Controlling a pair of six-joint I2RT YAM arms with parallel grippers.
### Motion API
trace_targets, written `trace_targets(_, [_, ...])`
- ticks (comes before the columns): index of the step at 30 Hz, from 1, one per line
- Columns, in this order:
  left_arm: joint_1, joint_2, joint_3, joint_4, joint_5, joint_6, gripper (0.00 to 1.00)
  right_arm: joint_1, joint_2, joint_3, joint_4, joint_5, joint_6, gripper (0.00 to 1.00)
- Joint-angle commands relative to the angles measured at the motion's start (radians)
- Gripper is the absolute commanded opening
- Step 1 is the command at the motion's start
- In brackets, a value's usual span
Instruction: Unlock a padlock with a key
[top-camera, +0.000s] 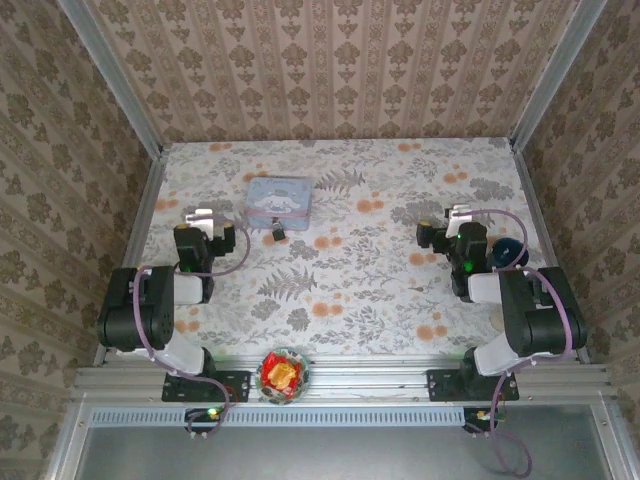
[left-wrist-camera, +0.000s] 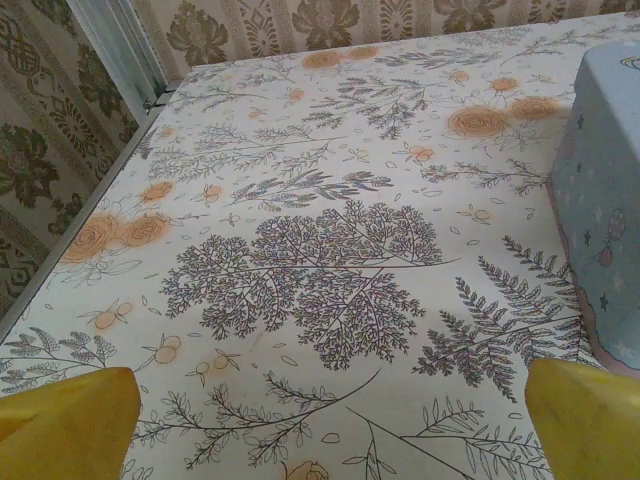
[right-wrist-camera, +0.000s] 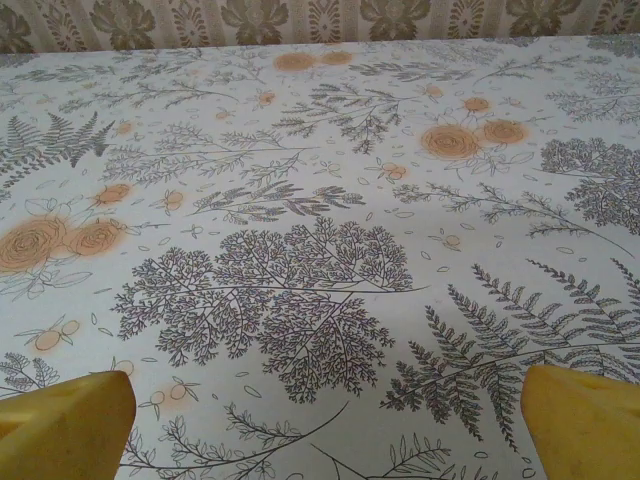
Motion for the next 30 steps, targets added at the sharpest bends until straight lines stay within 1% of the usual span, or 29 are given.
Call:
trace_targets(1, [-0.003, -0.001, -0.004, 0.022, -0.009, -0.014, 1.00, 0.005, 0.008, 0.024, -0.002, 0.024, 0.003, 1.00])
trace_targets(18, [-0.003, -0.002, -0.004, 0.022, -0.009, -0.015, 1.00, 0.005, 0.007, 0.024, -0.002, 0.024, 0.003, 1.00])
trace_targets(22, [-0.004, -0.002, 0.001, 0.013, 0.015, -0.005, 1.00, 0.005, 0.007, 0.025, -0.002, 0.024, 0.003, 1.00])
trace_targets(30, [-0.004, -0.002, 0.000, 0.013, 0.017, -0.006, 1.00, 0.005, 0.007, 0.025, -0.002, 0.024, 0.003, 1.00])
